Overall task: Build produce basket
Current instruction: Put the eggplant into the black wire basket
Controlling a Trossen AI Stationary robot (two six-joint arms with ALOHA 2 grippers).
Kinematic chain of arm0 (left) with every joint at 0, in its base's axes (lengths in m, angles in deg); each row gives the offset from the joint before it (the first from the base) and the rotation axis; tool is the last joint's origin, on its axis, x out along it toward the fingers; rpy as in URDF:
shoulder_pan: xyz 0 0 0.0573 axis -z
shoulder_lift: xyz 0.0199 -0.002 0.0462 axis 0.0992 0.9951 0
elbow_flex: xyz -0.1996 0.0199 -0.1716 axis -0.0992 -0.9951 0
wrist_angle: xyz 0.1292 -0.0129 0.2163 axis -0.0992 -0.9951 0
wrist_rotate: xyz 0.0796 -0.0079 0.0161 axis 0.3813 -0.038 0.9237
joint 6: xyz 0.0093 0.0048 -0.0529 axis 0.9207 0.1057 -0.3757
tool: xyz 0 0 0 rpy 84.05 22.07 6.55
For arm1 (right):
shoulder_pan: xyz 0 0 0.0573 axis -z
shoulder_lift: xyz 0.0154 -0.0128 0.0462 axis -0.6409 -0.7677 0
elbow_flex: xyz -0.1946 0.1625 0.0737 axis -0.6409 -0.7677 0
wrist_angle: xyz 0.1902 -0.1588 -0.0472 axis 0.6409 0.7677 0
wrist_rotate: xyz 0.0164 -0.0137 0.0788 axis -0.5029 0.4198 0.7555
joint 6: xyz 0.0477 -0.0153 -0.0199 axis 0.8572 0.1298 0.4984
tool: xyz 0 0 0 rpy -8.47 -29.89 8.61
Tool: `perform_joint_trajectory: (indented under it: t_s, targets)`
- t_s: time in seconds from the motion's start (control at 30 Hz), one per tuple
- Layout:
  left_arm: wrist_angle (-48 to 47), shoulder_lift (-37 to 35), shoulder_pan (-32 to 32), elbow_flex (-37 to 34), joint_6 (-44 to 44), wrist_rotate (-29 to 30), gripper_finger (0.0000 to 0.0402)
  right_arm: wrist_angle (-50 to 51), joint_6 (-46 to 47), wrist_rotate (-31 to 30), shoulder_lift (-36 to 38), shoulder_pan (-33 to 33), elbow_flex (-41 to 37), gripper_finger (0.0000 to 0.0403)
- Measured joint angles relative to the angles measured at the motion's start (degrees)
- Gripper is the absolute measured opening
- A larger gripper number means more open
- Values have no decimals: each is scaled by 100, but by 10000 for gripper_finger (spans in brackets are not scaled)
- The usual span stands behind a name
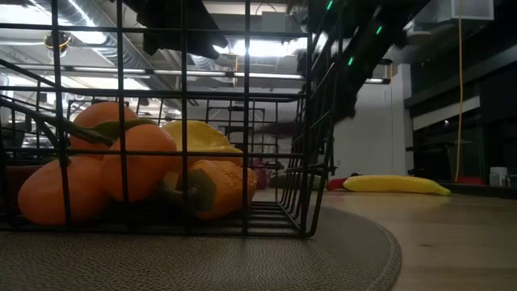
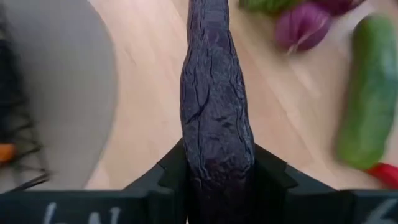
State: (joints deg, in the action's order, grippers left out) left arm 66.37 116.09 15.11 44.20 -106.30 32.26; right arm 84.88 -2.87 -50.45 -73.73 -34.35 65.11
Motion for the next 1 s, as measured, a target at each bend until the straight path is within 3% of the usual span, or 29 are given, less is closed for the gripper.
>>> perform_joint_trajectory:
  t_s: [0.33,0.7,1.0]
  targets:
    - [14,-2,0,0,-9,0,140,-223,135,-153,1194,-1499,9,114]
    - [15,-2,0,0,-3,2,140,-1659,-630,-147,1016,-3044,9,114]
    - [16,-2,-7,0,-2,44,140,-2711,-787,-139,397,-3318,15,114]
